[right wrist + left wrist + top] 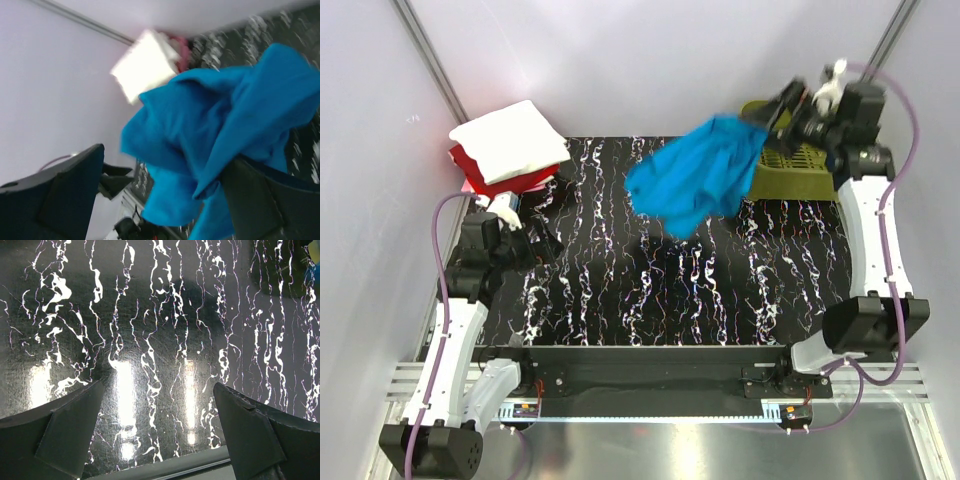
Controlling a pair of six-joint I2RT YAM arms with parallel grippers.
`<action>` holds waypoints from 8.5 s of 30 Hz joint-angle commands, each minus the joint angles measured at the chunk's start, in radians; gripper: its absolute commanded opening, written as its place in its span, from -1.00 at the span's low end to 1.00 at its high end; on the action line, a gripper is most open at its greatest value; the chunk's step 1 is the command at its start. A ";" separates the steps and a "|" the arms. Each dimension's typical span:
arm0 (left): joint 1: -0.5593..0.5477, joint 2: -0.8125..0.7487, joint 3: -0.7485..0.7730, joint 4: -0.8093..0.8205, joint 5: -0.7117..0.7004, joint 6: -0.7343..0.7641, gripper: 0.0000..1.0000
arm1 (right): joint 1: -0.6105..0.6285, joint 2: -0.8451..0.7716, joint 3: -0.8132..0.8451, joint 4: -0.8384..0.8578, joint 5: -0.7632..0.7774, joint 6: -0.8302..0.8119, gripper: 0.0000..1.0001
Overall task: Fold and stack the t-shirts
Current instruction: Move the tshirt to the center of the board, then flatten the tshirt out
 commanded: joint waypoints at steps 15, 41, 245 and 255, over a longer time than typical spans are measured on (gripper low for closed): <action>-0.414 0.101 -0.015 0.070 -0.255 -0.145 0.93 | 0.036 -0.303 -0.808 -0.310 0.418 -0.284 0.99; -0.736 0.813 0.179 0.465 -0.222 -0.360 0.74 | 0.128 -0.217 -0.951 -0.186 0.470 -0.262 0.99; -0.652 0.143 1.187 -0.515 -0.203 0.229 -1.00 | 0.694 -0.796 -0.019 -0.616 1.213 -0.462 -1.00; -0.653 0.079 1.328 -0.462 -0.091 0.384 -1.00 | 0.694 -0.917 -0.037 -0.422 1.293 -0.595 -1.00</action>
